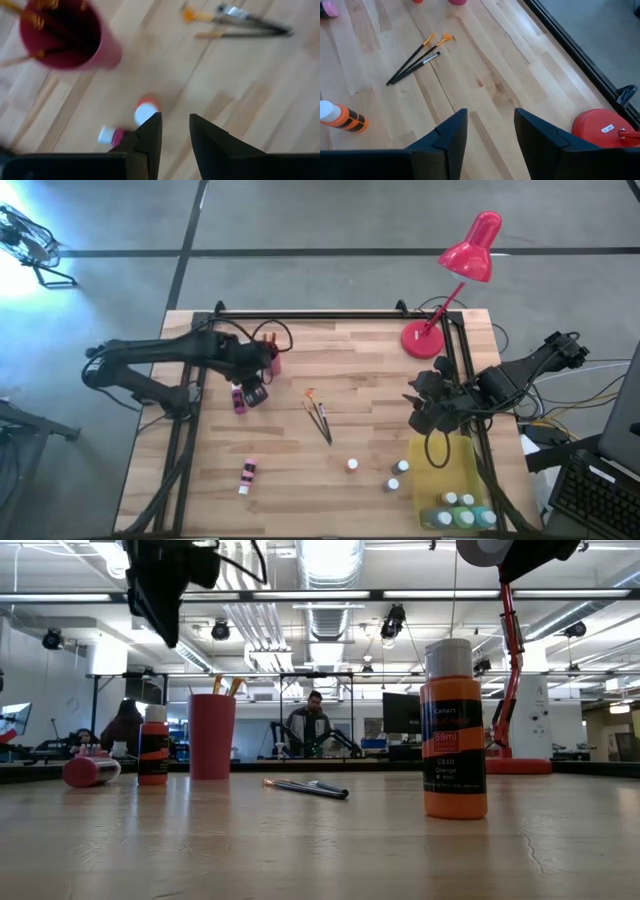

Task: Pick & Place Paint Supplies
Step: Put the dark pink paint bottle into the yellow bin

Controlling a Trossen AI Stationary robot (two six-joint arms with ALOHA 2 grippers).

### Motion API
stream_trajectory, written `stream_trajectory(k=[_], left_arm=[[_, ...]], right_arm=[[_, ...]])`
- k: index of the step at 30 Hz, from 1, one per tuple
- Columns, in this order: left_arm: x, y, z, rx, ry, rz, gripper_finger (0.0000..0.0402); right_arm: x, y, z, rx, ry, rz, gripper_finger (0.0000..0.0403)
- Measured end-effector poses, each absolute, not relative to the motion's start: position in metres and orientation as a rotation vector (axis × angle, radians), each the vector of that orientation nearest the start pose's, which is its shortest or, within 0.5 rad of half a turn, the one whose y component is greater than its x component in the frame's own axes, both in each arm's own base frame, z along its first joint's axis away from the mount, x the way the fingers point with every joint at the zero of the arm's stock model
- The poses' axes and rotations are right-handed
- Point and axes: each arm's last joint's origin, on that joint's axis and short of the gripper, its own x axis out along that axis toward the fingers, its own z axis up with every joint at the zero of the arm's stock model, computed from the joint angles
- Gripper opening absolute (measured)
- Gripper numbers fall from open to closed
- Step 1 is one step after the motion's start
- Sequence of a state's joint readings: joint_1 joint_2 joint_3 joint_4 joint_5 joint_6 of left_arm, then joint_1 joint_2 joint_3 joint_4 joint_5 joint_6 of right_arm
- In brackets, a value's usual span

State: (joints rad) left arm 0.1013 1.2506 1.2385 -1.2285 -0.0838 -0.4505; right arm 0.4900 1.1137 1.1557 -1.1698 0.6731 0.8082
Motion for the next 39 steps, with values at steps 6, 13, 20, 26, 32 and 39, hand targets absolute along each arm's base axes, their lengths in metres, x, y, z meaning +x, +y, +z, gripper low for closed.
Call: stream_trajectory(k=[6,13,20,26,32,39], left_arm=[[0.196,0.030,0.312,-0.355,1.355,0.654,0.0104],[0.166,0.040,0.325,-0.372,1.244,1.004,0.0104],[0.154,0.045,0.319,-0.547,1.096,1.122,0.0104],[0.152,0.053,0.283,-0.747,1.039,1.134,0.0104],[0.152,0.055,0.247,-0.945,1.096,1.104,0.0104],[0.149,0.045,0.232,-1.082,1.128,1.140,0.0104]], right_arm=[[0.171,0.071,0.329,0.126,0.790,-0.512,0.0142],[0.171,0.071,0.329,0.126,0.790,-0.512,0.0126],[0.171,0.071,0.329,0.097,0.798,-0.500,0.0114],[0.171,0.071,0.329,0.068,0.807,-0.487,0.0105],[0.171,0.072,0.328,0.036,0.849,-0.431,0.0096],[0.170,0.073,0.327,0.043,0.880,-0.397,0.0087]])
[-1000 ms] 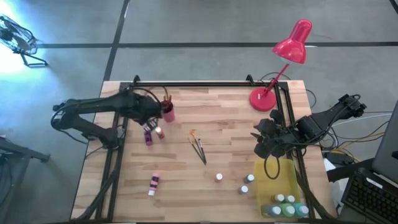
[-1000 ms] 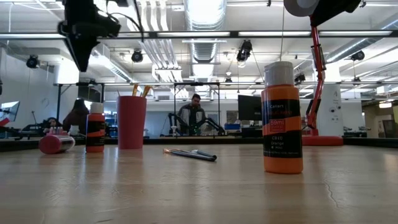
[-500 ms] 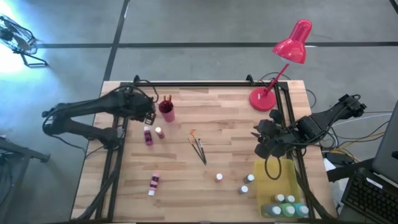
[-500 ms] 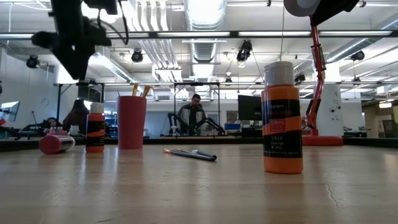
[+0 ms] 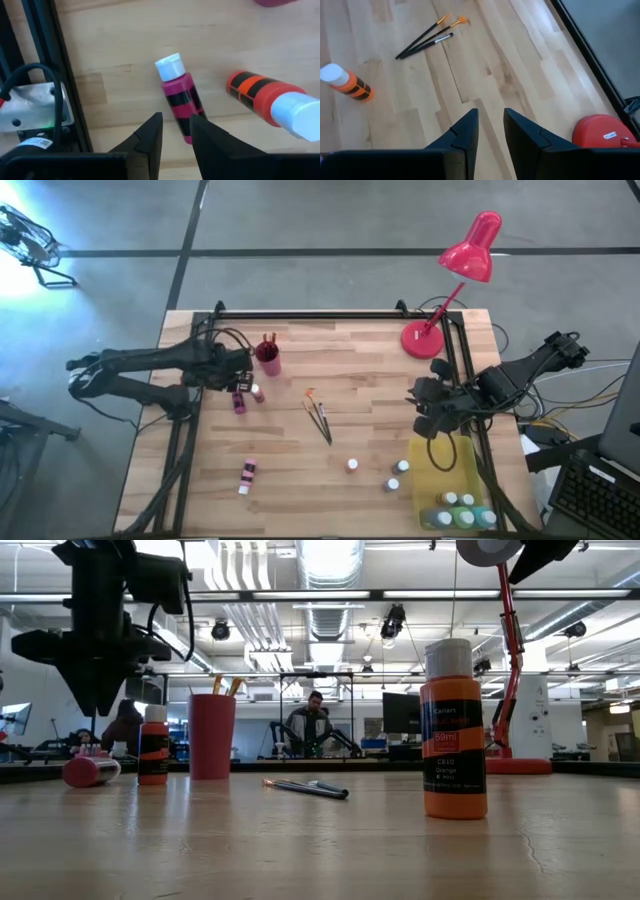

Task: Pick & Place Paint Supplies
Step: Put the dark pink paint bottle into the yellow bin

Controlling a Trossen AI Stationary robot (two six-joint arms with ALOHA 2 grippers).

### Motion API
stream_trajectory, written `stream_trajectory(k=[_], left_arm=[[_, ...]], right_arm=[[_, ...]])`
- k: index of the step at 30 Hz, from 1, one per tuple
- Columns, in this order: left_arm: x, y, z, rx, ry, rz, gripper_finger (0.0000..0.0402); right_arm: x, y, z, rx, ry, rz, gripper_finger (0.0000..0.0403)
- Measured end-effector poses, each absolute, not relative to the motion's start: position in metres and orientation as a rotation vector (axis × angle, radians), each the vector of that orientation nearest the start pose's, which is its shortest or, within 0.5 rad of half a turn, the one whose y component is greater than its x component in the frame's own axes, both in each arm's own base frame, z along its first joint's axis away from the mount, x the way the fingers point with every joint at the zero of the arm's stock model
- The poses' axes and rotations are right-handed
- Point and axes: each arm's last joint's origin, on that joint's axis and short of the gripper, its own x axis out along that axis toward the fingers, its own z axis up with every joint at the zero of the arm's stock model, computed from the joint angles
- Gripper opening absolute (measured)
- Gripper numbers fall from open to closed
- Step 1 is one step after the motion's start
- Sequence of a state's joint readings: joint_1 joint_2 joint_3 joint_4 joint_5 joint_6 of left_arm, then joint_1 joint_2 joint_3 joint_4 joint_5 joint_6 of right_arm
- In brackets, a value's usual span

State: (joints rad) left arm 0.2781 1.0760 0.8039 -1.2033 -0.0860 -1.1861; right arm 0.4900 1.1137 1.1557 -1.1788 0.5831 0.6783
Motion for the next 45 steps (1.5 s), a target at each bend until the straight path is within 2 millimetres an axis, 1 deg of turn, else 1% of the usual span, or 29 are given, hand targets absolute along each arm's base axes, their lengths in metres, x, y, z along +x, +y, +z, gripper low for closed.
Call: stream_trajectory(k=[7,10,14,17,22,26,29,32,36,40,43,45], left_arm=[[0.150,0.043,0.229,-1.112,1.117,1.156,0.0104],[0.151,0.043,0.226,-1.118,1.101,1.148,0.0113],[0.155,0.041,0.216,-1.136,1.086,1.099,0.0146],[0.155,0.037,0.209,-1.161,1.118,1.045,0.0179],[0.157,0.030,0.208,-1.145,1.142,0.989,0.0231],[0.161,0.027,0.208,-1.091,1.112,0.967,0.0253],[0.162,0.026,0.203,-1.060,1.105,0.978,0.0258],[0.160,0.025,0.193,-1.051,1.135,1.003,0.0259],[0.157,0.025,0.177,-1.076,1.138,1.045,0.0259],[0.157,0.025,0.161,-1.105,1.098,1.039,0.0259],[0.157,0.025,0.152,-1.130,1.053,1.024,0.0259],[0.154,0.024,0.147,-1.144,1.061,1.043,0.0259]], right_arm=[[0.170,0.073,0.327,-0.006,0.891,-0.373,0.0079],[0.170,0.073,0.327,-0.012,0.892,-0.371,0.0077],[0.170,0.073,0.327,-0.027,0.898,-0.366,0.0084],[0.169,0.072,0.326,-0.039,0.910,-0.367,0.0095],[0.168,0.072,0.325,-0.047,0.921,-0.370,0.0111],[0.168,0.072,0.325,-0.047,0.921,-0.370,0.0122],[0.168,0.072,0.325,-0.043,0.920,-0.372,0.0131],[0.168,0.072,0.325,-0.027,0.917,-0.380,0.0139],[0.168,0.072,0.325,-0.026,0.917,-0.381,0.0148],[0.168,0.072,0.325,-0.026,0.917,-0.381,0.0156],[0.168,0.072,0.325,-0.025,0.917,-0.381,0.0161],[0.168,0.072,0.325,-0.023,0.916,-0.382,0.0163]])
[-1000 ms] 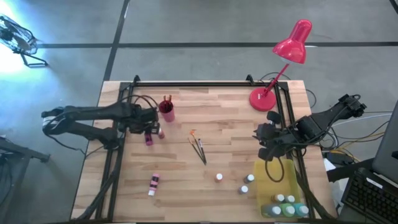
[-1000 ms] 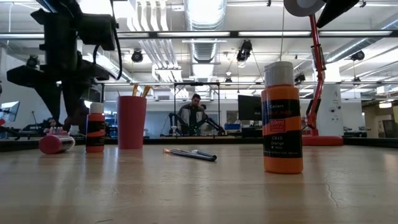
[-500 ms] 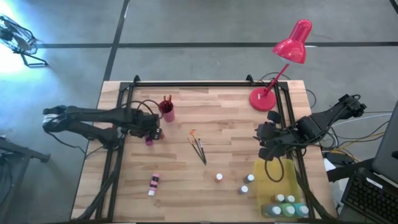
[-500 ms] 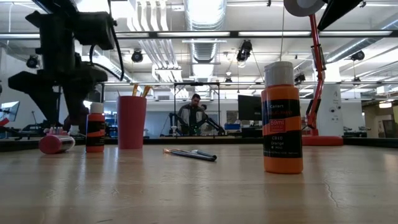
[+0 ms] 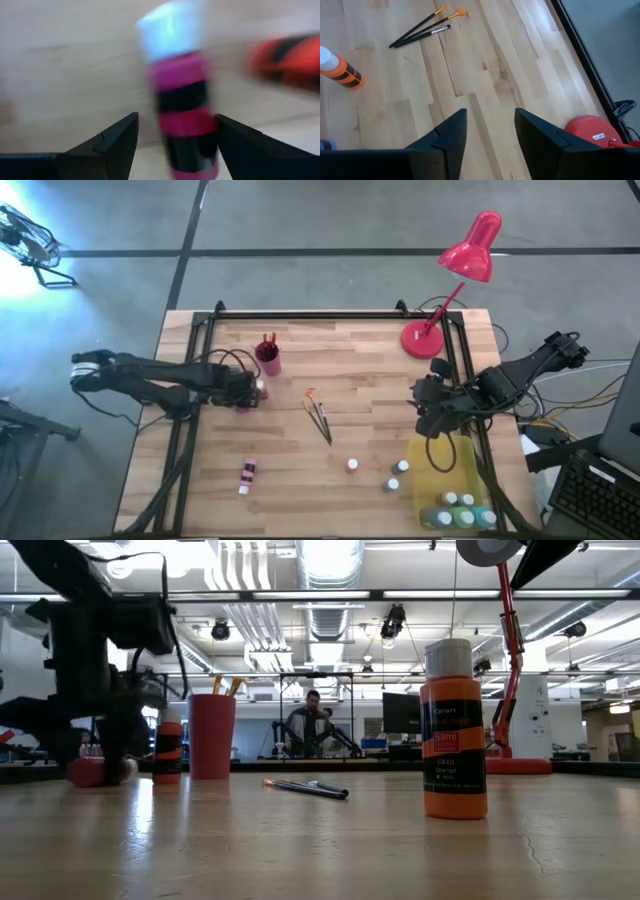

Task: Pick & Place Paint Supplies
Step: Put the dark pink paint bottle into the yellow bin

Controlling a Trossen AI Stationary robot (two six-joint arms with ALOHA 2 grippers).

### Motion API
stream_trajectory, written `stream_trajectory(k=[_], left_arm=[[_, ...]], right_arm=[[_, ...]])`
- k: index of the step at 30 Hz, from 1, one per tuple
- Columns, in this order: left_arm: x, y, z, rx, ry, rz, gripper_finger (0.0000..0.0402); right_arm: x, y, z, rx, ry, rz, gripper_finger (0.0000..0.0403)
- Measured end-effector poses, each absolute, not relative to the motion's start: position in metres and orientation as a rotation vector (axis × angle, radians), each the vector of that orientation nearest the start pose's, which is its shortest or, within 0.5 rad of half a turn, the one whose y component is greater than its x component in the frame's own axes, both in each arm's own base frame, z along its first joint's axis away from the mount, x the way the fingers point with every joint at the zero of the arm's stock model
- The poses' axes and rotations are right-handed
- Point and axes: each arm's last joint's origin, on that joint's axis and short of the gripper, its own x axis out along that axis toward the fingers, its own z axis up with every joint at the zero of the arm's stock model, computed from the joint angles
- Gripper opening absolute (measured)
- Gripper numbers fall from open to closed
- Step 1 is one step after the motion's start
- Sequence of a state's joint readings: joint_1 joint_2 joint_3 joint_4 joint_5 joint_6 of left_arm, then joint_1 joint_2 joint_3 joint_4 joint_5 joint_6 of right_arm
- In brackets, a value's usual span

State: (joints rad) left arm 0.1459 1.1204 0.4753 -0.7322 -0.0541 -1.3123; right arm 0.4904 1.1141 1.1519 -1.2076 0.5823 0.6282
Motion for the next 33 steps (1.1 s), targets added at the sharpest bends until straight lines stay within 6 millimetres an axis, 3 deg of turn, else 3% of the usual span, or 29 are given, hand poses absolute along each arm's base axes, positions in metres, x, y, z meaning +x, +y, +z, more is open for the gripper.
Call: stream_trajectory(k=[10,21,25,33], left_arm=[[0.147,0.023,0.139,-1.159,1.087,1.080,0.0224],[0.146,0.023,0.142,-1.128,1.086,1.069,0.0113],[0.145,0.024,0.160,-1.068,1.094,1.084,0.0113],[0.141,0.024,0.240,-0.912,0.954,1.126,0.0113]], right_arm=[[0.168,0.072,0.325,-0.020,0.917,-0.379,0.0163],[0.168,0.072,0.325,-0.020,0.918,-0.378,0.0124],[0.168,0.072,0.325,-0.021,0.919,-0.378,0.0112],[0.168,0.072,0.325,-0.020,0.920,-0.378,0.0092]])
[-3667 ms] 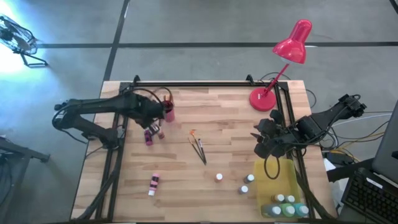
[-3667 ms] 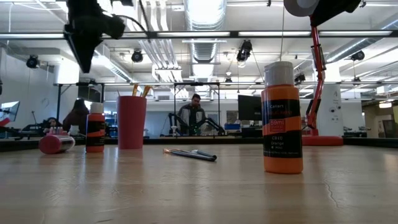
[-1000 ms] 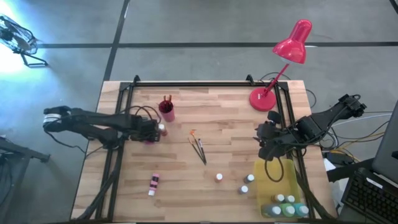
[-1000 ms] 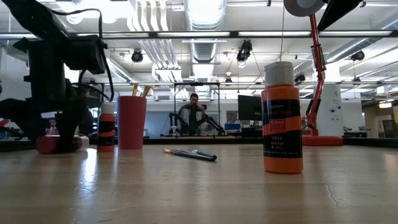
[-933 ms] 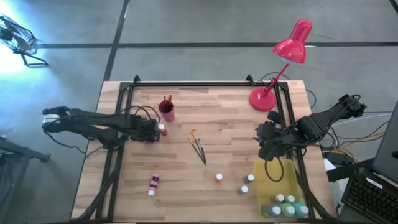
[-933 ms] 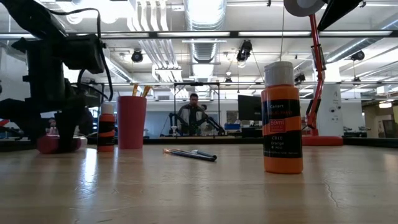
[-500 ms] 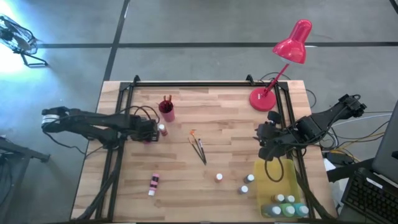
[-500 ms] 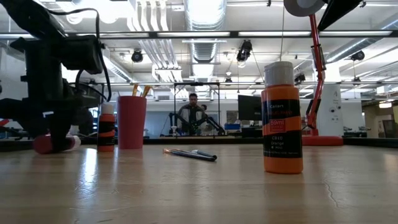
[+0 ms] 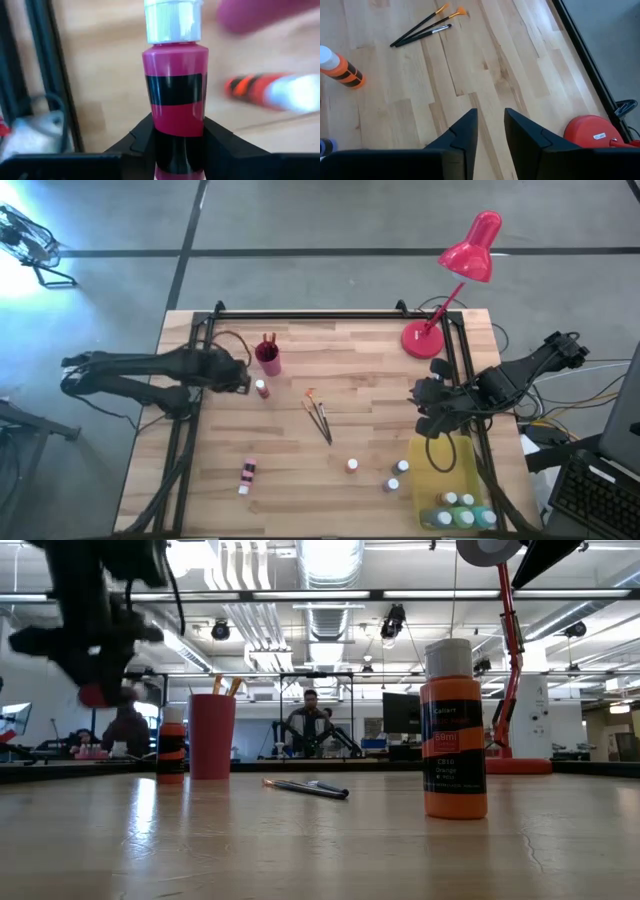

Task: Pick & Place Paint Supplies
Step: Put the dark pink paint bottle into the yellow bin

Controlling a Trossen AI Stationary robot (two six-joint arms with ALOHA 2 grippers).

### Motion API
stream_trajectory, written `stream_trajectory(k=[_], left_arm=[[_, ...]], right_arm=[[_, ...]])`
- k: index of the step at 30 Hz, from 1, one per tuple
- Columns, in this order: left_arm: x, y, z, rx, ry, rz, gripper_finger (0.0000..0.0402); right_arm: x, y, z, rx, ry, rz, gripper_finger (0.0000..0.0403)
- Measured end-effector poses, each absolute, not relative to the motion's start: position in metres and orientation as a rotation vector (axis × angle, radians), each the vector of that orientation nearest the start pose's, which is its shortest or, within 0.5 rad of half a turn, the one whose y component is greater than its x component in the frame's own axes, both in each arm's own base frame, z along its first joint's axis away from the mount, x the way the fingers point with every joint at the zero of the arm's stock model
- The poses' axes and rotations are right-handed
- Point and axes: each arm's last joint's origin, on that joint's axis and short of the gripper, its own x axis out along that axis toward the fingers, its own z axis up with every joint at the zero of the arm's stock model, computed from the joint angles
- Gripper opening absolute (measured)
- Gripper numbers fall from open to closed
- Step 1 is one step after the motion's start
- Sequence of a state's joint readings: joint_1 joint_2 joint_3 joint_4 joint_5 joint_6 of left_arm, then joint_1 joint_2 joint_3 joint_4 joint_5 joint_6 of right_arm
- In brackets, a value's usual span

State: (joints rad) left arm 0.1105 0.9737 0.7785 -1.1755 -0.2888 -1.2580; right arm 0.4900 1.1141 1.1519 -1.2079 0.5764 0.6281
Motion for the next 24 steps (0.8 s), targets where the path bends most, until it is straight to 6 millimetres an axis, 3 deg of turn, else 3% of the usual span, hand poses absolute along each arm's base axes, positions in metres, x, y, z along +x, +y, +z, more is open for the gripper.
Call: stream_trajectory(k=[5,12,19,24], left_arm=[[0.147,0.017,0.284,-0.757,0.698,1.049,0.0113],[0.178,0.005,0.314,-0.551,0.416,0.796,0.0113],[0.217,-0.002,0.331,-0.332,0.273,0.534,0.0113],[0.252,-0.008,0.326,-0.219,0.229,0.372,0.0112]], right_arm=[[0.168,0.072,0.325,-0.019,0.918,-0.377,0.0080],[0.169,0.072,0.325,-0.015,0.912,-0.376,0.0068],[0.171,0.074,0.327,-0.005,0.889,-0.362,0.0084],[0.177,0.078,0.342,0.008,0.806,-0.287,0.0100]])
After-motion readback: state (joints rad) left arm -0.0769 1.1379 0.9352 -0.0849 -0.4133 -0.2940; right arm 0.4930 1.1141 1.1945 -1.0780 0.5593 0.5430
